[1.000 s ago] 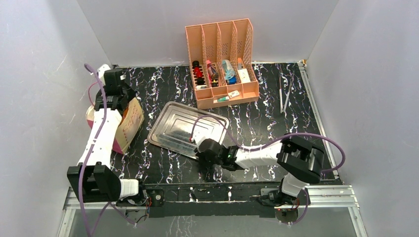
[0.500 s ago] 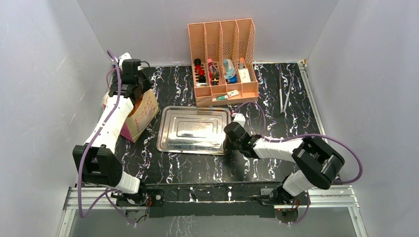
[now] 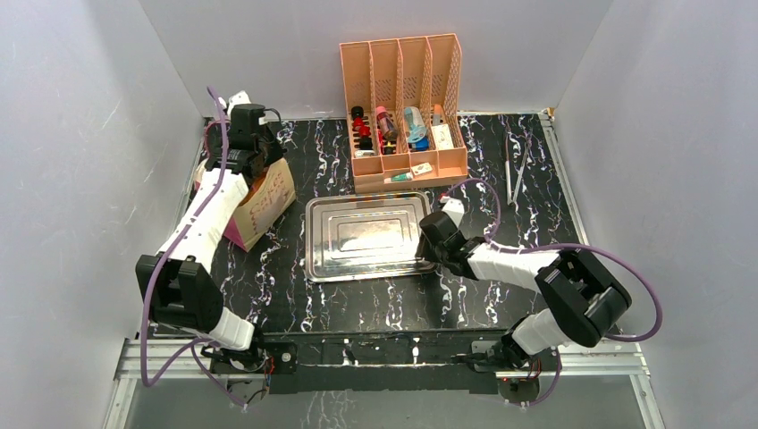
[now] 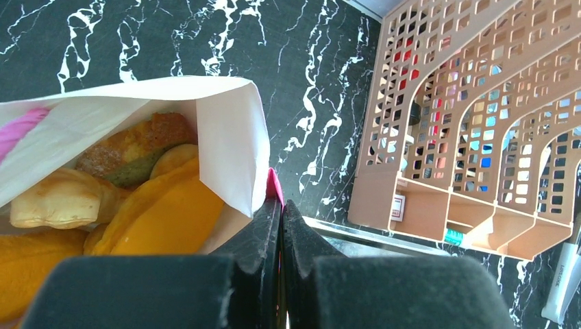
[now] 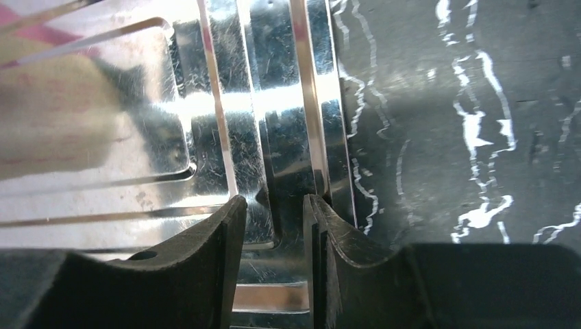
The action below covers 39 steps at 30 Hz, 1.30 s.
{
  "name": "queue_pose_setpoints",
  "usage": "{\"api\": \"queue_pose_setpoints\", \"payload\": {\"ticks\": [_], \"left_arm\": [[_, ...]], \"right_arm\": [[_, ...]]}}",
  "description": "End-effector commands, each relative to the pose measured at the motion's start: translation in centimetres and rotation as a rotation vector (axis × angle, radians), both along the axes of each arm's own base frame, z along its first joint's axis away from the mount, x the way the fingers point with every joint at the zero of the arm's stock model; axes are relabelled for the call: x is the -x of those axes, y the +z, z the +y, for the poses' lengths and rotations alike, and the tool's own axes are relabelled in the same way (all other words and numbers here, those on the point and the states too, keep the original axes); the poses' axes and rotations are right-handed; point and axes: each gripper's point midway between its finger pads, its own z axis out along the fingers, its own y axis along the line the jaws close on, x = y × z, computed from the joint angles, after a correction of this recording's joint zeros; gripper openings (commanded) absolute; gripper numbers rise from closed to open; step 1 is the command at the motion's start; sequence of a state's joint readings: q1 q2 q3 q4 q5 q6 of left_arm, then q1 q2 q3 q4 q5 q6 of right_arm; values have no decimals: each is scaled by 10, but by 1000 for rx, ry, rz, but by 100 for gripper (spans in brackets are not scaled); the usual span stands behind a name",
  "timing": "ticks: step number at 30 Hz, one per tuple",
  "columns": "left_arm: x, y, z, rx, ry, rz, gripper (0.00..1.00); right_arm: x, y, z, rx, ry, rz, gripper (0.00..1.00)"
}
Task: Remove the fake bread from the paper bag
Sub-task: Move the container to the center of the board.
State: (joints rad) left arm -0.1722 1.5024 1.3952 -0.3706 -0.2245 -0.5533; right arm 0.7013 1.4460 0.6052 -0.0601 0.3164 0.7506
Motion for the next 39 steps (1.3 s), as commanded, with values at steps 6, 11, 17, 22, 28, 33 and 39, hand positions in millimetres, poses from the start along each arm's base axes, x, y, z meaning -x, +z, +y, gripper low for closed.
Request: {"api": "queue_pose_setpoints", "payload": {"ticks": [6, 11, 17, 22, 28, 33, 39], "left_arm": [[-16, 29, -24, 29, -110, -73, 0], [-22, 33, -36, 48, -167, -84, 0], [-26, 32, -44, 38, -213, -76, 0], [-24, 23, -47, 41, -222, -58, 0], [-27, 20, -47, 36, -213, -45, 0], [-29, 24, -41, 8, -191, -43, 0], [-30, 30, -36, -14, -177, -60, 4]], "right_arm": [[8, -23, -80, 139, -155, 131, 36], [-3, -19, -98, 107, -211, 138, 37], [-12, -4, -90, 51, -202, 112, 41], [-23, 32, -83, 14, -167, 25, 51], [-43, 70, -90, 35, -200, -86, 62], [-63, 81, -110, 106, -271, -113, 69], [-92, 90, -157, 164, -375, -130, 72]]}}
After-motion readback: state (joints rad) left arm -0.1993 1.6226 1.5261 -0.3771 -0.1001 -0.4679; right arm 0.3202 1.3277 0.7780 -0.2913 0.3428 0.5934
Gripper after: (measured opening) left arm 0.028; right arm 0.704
